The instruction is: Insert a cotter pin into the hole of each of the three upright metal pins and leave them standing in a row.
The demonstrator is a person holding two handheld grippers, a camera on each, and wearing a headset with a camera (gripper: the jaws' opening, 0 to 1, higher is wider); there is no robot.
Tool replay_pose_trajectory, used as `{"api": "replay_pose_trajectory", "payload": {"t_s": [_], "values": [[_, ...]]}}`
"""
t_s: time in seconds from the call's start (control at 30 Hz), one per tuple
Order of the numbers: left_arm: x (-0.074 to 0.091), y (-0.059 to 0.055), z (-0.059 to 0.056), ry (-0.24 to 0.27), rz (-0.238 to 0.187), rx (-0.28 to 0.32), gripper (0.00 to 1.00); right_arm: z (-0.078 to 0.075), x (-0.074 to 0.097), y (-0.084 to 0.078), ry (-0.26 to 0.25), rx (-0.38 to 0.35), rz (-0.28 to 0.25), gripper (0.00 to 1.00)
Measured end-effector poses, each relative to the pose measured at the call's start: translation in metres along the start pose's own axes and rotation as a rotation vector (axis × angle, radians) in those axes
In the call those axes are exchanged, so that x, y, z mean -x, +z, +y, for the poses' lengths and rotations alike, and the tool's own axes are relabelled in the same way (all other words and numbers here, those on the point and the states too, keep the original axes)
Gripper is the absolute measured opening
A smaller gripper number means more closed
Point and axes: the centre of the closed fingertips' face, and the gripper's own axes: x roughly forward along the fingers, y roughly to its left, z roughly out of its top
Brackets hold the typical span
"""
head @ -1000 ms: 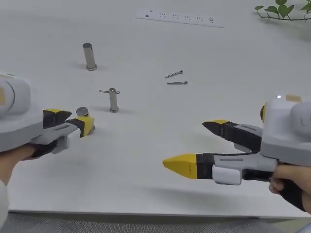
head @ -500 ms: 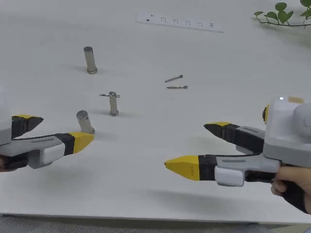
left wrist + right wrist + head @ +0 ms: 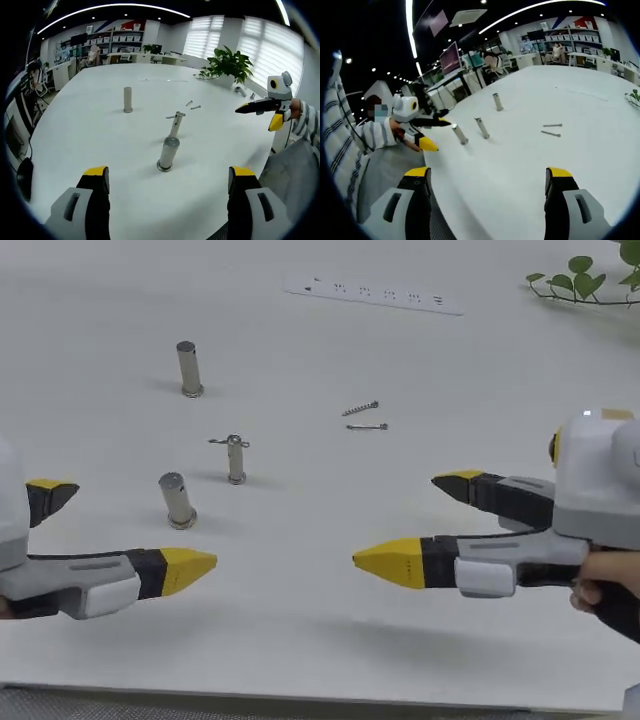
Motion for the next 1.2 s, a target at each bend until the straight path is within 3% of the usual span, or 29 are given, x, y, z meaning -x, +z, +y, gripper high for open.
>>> {"api": "replay_pose_trajectory", "payload": {"t_s": [0.1, 0.2, 0.37, 0.43, 0.5, 0.7, 0.87, 0.97, 1.03, 1.1, 1.2], "values": [[0.0, 0.001, -0.001, -0.008, -0.008, 0.002, 0.99, -0.007, 0.001, 0.006, -0.003, 0.008, 0.006, 0.96], [-0.001, -0.006, 0.0, -0.008, 0.023, 0.029, 0.99, -0.014, 0.0, 0.011, -0.008, 0.032, 0.029, 0.96], [0.002, -0.006, -0.002, -0.011, 0.029, 0.013, 0.99, -0.025, -0.001, 0.027, 0.005, 0.037, 0.03, 0.97], [0.003, -0.007, -0.002, -0.009, 0.042, 0.022, 0.99, -0.028, -0.002, 0.028, 0.005, 0.062, 0.057, 0.98], [0.004, -0.011, -0.003, -0.012, 0.068, 0.066, 0.99, -0.03, -0.004, 0.03, 0.016, 0.127, 0.108, 0.98], [0.006, -0.005, -0.002, -0.023, 0.009, 0.153, 0.99, -0.033, -0.014, 0.04, 0.036, 0.201, 0.157, 0.98], [0.008, -0.004, 0.001, -0.021, 0.004, 0.17, 0.99, -0.044, -0.024, 0.029, 0.062, 0.263, 0.291, 0.97], [0.009, -0.006, 0.002, -0.019, 0.016, 0.164, 0.99, -0.046, -0.029, 0.026, 0.08, 0.298, 0.335, 0.97], [0.009, -0.009, 0.001, -0.025, 0.035, 0.178, 0.99, -0.048, -0.033, 0.025, 0.09, 0.315, 0.361, 0.96], [0.01, -0.012, 0.002, -0.022, 0.062, 0.2, 0.99, -0.052, -0.033, 0.019, 0.093, 0.334, 0.423, 0.94], [0.009, -0.01, 0.002, -0.025, 0.044, 0.172, 0.99, -0.058, -0.035, 0.014, 0.1, 0.367, 0.477, 0.89]]}}
